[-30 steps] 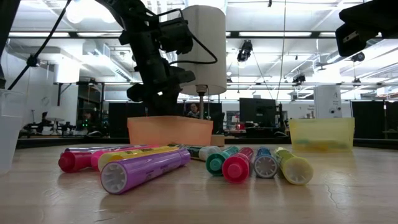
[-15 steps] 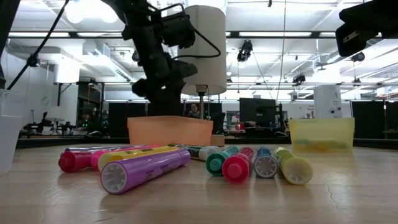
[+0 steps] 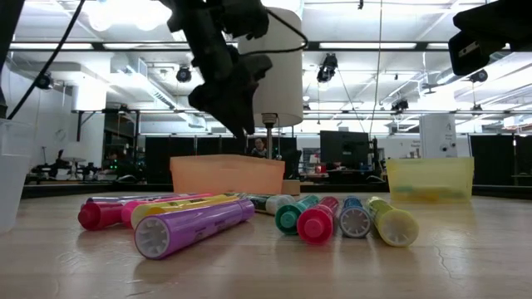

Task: Pick & Place Markers
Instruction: Put the large dark green marker pen into the orange bin

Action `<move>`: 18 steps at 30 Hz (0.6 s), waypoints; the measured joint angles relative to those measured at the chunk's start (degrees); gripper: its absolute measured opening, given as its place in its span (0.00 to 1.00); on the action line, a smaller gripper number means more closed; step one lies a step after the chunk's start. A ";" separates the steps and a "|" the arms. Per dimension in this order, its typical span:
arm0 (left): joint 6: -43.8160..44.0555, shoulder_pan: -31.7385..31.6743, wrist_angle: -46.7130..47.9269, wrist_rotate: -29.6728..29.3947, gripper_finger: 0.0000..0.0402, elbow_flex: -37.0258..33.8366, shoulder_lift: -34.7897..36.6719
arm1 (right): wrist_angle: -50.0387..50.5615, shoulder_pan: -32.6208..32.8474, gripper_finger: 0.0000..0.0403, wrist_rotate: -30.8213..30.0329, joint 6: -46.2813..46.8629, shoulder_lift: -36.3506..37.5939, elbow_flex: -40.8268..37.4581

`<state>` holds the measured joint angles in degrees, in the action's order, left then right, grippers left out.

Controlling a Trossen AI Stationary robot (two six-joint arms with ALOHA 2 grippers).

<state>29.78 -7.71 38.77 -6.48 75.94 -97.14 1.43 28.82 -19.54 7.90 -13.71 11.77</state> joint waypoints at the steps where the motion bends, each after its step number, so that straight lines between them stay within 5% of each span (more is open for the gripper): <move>1: -0.20 0.36 0.36 0.03 0.33 0.29 0.00 | 0.01 0.00 0.02 -0.01 0.00 0.00 0.00; 18: -3.07 6.52 0.91 0.02 0.33 5.03 0.00 | 0.00 0.07 0.02 -0.01 0.01 0.00 0.00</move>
<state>26.72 -1.19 39.68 -6.46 80.97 -97.14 1.43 28.88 -19.55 7.91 -13.71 11.77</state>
